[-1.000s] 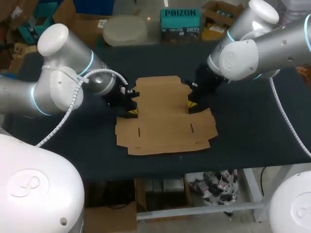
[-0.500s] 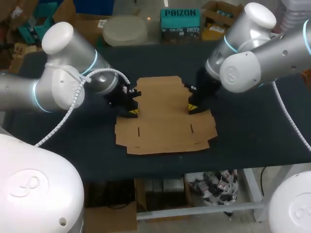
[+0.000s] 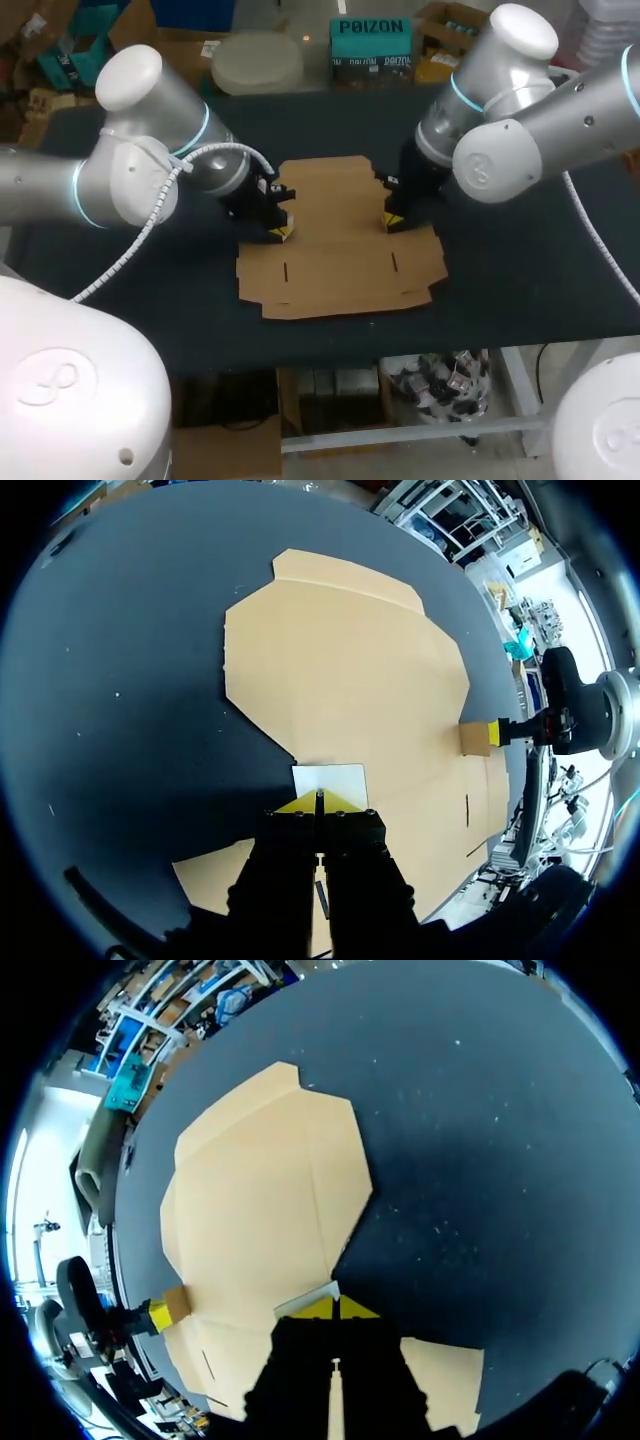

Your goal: Assemble the packaging by folding the flat box into shape, placing the metal phone stand inside, and closing the box properly

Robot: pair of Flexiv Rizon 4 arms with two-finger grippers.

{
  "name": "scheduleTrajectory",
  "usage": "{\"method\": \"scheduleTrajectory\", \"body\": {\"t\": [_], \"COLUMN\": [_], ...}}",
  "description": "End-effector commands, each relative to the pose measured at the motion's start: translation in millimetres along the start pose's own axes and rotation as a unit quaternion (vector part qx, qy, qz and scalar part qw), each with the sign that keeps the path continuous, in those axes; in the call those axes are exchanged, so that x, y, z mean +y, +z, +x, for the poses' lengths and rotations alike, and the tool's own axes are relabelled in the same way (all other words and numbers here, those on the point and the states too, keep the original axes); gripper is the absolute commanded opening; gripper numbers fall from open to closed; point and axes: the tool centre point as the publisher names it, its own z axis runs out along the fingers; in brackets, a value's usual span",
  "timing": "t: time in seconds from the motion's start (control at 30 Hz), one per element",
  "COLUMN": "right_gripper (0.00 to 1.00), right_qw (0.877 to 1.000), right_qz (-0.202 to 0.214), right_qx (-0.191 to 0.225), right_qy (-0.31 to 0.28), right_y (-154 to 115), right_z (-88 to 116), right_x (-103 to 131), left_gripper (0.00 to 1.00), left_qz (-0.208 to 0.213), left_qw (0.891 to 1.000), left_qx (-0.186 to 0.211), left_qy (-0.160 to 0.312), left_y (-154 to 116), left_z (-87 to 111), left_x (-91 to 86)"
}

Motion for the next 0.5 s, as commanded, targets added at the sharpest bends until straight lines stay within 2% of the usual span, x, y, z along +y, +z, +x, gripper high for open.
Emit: {"method": "scheduleTrajectory", "body": {"t": [0.03, 0.5], "right_gripper": [0.0, 0.0], "right_qw": [1.0, 1.0], "right_qz": [0.002, -0.001], "right_qx": [-0.003, -0.008], "right_qy": [0.001, 0.003], "right_y": [1.6, 4.1], "right_z": [2.6, 3.9], "right_x": [4.1, 7.2], "left_gripper": [0.0, 0.0], "left_qz": [0.0, -0.002], "left_qw": [1.0, 1.0], "left_qx": [-0.013, -0.012], "left_qy": [-0.001, 0.004], "left_y": [1.6, 4.0], "left_z": [4.9, 8.3], "left_x": [0.8, 1.8]}}
